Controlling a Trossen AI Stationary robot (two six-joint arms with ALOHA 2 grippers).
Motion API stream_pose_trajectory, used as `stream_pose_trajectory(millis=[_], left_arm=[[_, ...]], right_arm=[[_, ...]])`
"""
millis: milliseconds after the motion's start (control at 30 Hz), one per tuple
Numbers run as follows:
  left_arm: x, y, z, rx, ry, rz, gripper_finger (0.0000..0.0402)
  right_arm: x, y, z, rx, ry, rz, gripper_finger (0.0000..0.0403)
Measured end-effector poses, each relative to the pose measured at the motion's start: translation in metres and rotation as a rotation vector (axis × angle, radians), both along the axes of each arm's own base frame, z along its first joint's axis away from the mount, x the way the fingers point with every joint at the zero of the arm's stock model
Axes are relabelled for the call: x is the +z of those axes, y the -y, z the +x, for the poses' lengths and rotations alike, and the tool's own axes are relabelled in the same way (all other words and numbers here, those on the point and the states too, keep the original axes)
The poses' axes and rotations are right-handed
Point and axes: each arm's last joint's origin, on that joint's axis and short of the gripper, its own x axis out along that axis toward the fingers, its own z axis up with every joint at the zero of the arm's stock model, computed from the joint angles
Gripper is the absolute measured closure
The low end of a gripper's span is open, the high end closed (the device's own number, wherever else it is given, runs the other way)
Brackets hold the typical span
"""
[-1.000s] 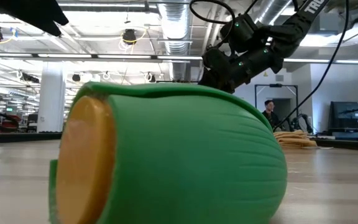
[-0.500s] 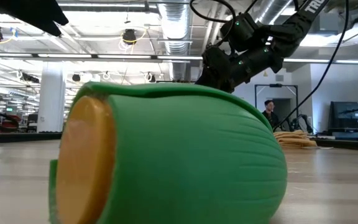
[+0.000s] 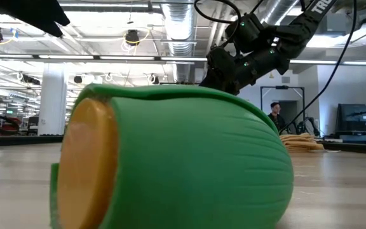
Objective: Pick and placing Produce into tupperware
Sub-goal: Put the brown kiwi into the transparent bin
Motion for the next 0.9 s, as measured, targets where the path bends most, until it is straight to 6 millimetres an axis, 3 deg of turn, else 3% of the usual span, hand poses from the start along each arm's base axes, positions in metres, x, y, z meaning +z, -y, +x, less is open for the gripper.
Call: stream_pose_trajectory(millis=[167, 400, 900], left_arm=[[0.000, 0.000, 0.000, 0.000, 0.000, 0.000, 0.0100], [0.000, 0.000, 0.000, 0.000, 0.000, -0.001, 0.0100], [0.000, 0.000, 0.000, -0.006, -0.001, 0.011, 0.0100]], right_arm=[[0.002, -0.001, 0.001, 0.021, 0.007, 0.024, 0.0163], [0.026, -0.008, 0.009, 0.176, -0.001, 0.084, 0.0163], [0.074, -0.053, -0.036, 0.341, -0.209, 0.060, 0.0163]])
